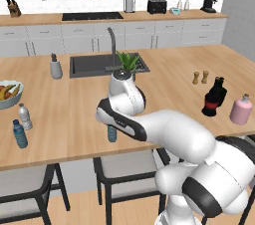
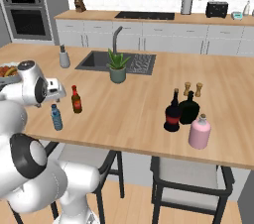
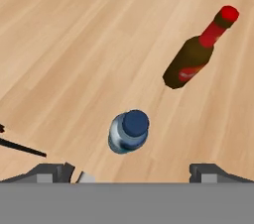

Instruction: Move the plastic bottles in the middle to the plastics group, and the glass bottles in the middle to the glass group.

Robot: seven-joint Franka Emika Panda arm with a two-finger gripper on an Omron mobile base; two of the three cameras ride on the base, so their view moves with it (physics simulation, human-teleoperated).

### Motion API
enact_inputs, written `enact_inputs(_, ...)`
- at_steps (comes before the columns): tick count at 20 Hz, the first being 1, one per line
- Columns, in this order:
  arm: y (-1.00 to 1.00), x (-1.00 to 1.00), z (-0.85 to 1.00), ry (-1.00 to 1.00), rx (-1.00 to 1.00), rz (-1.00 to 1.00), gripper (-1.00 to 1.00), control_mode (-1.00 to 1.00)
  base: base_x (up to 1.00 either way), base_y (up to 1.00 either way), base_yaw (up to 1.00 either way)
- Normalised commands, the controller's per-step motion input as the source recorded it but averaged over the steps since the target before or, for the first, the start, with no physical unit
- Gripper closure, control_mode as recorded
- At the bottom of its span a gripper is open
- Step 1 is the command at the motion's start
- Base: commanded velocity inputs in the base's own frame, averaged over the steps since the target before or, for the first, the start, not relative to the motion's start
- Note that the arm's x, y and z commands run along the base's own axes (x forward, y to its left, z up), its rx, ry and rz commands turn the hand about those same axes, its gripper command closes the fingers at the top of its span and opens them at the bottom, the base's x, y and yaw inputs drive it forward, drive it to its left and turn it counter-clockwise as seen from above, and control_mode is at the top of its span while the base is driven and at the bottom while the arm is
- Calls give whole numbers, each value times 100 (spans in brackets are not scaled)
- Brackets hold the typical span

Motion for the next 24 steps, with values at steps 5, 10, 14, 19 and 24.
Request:
enact_inputs(5, 10, 16, -36, 5, 0, 0, -100, -100, 0, 0, 0)
enact_inputs(10, -3, 0, -15, 3, 0, -1, -100, -100, 0, 0, 0)
enact_inputs(14, -18, 0, -17, 1, 3, -3, -100, -100, 0, 0, 0)
enact_inputs(19, -2, 0, -20, 0, 4, -4, -100, -100, 0, 0, 0)
enact_inputs(24, 0, 3, -28, 0, 2, 0, -100, -100, 0, 0, 0)
